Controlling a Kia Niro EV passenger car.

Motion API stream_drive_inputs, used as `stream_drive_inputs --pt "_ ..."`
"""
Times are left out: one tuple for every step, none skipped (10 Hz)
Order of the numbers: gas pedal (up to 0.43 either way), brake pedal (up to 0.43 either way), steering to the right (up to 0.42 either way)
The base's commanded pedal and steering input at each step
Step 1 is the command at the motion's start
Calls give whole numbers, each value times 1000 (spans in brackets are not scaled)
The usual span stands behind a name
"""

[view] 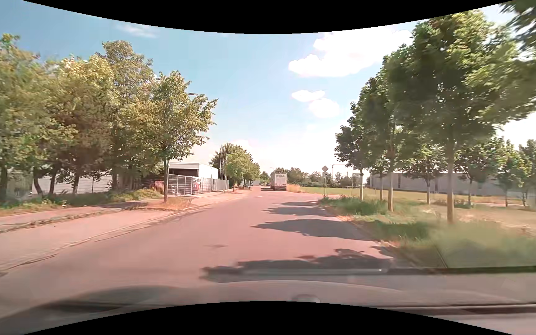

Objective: Follow the waypoints while adhering to traffic rules and regulations

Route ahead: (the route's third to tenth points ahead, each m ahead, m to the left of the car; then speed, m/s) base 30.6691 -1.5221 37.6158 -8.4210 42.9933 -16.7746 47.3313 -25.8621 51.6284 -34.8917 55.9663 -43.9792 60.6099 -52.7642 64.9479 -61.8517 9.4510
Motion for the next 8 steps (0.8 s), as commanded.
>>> stream_drive_inputs --pt "0 128 -4" --pt "0 140 -5" --pt "0 146 -4" --pt "0 146 -4" --pt "0 140 -4" --pt "0 134 -5" --pt "0 134 -5" --pt "0 134 -5"
